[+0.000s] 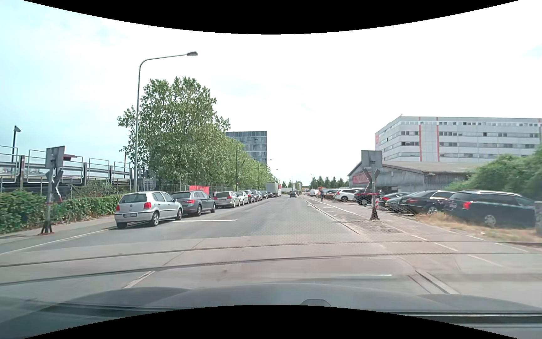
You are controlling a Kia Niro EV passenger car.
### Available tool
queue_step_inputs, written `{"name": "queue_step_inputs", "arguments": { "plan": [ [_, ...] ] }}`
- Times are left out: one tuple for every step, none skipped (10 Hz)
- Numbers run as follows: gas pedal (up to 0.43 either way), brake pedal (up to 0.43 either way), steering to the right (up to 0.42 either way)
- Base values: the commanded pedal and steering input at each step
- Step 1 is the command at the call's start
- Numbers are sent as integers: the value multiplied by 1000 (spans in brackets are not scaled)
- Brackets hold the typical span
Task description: Follow the waypoints while adhering to traffic rules and regulations
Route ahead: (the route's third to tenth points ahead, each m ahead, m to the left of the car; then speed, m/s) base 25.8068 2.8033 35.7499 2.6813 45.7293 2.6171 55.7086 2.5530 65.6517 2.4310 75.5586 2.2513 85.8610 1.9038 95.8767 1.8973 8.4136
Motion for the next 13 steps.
{"name": "queue_step_inputs", "arguments": {
  "plan": [
    [87, 0, -2],
    [87, 0, 0],
    [87, 0, 0],
    [87, 0, 0],
    [87, 0, 0],
    [87, 0, 0],
    [87, 0, 0],
    [87, 0, 1],
    [87, 0, 0],
    [87, 0, 0],
    [87, 0, -1],
    [87, 0, -2],
    [87, 0, -1]
  ]
}}
